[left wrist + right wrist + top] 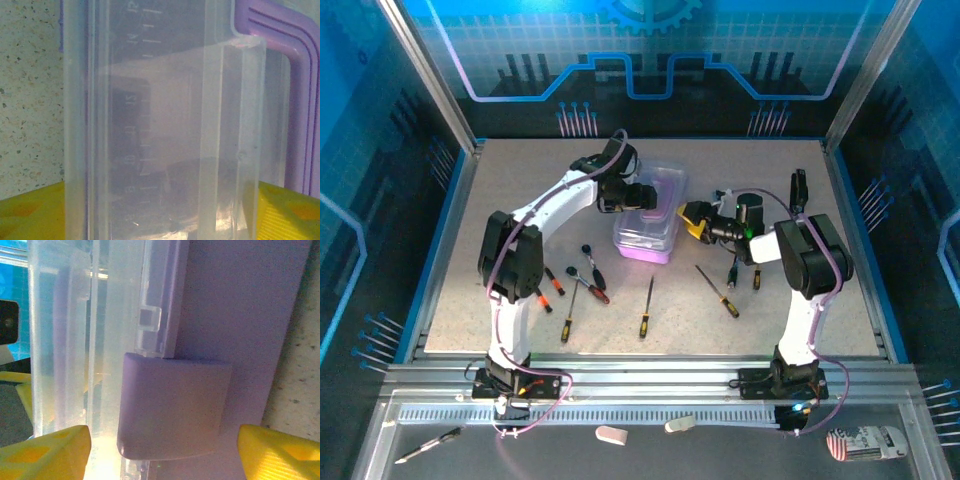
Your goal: Pack the tool kit
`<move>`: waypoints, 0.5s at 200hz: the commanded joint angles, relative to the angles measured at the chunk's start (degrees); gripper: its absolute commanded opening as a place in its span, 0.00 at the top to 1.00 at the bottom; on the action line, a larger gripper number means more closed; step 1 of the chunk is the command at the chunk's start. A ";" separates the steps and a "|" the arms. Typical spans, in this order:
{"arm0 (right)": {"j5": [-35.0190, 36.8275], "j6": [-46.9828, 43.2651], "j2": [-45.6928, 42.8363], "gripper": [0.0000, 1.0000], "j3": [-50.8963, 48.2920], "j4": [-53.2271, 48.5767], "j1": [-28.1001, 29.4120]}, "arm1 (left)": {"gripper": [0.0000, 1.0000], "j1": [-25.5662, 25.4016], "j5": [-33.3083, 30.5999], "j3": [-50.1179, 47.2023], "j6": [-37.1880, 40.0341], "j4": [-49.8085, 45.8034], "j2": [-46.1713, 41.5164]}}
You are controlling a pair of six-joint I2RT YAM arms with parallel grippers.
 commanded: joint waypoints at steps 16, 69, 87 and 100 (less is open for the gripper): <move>-2.71 3.65 1.98 0.24 1.64 6.16 1.60 | 0.24 -0.13 3.94 -4.51 -1.31 -1.26 3.08; -4.35 9.93 3.25 0.28 1.28 15.77 1.85 | 0.24 -0.08 1.97 -4.76 -1.47 -2.01 2.67; -4.39 10.43 3.37 0.29 1.33 16.76 1.85 | 0.24 -0.05 -0.78 -4.20 -1.47 -3.35 3.96; -4.57 12.08 3.85 0.30 1.44 19.59 1.87 | 0.25 -0.14 -3.22 -3.96 -1.47 -4.38 4.89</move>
